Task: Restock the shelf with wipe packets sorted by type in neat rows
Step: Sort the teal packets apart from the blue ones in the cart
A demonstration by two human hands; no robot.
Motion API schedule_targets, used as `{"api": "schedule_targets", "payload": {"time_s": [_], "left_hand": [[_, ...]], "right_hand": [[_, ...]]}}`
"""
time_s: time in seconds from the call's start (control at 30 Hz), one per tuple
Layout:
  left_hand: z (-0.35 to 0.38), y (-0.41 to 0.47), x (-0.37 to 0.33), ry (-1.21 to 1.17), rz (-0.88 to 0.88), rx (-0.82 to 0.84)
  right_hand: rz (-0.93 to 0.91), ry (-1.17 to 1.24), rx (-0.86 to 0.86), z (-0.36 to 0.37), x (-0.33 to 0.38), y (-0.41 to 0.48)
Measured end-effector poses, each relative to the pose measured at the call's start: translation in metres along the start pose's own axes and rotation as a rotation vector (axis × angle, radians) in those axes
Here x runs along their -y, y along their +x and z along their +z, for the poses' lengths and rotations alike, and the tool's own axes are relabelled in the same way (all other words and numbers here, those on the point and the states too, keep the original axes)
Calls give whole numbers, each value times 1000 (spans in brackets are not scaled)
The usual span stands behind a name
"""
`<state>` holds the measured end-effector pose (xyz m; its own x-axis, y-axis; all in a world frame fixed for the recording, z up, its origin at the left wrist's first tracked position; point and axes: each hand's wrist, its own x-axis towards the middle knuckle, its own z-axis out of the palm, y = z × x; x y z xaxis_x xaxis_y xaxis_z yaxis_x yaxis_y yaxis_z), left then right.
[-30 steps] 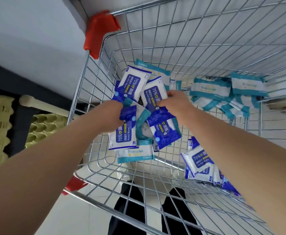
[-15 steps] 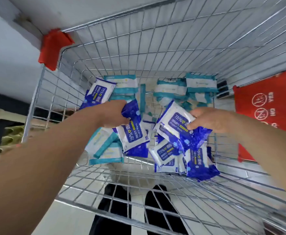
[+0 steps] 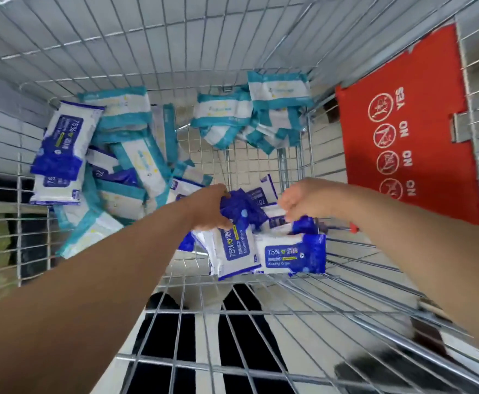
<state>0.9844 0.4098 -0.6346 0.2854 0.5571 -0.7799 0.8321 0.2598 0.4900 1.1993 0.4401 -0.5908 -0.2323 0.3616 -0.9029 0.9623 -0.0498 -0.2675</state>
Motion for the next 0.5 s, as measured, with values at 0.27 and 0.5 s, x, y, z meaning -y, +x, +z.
{"api": "schedule_targets", "payload": {"time_s": [0.27, 0.5], "left_hand": [[-22, 0, 13, 51, 56, -289], [-57, -10, 76, 163, -218, -369]], "right_hand": [[-105, 152, -260, -17, 24, 8], [-225, 141, -285, 2, 87, 64]]}}
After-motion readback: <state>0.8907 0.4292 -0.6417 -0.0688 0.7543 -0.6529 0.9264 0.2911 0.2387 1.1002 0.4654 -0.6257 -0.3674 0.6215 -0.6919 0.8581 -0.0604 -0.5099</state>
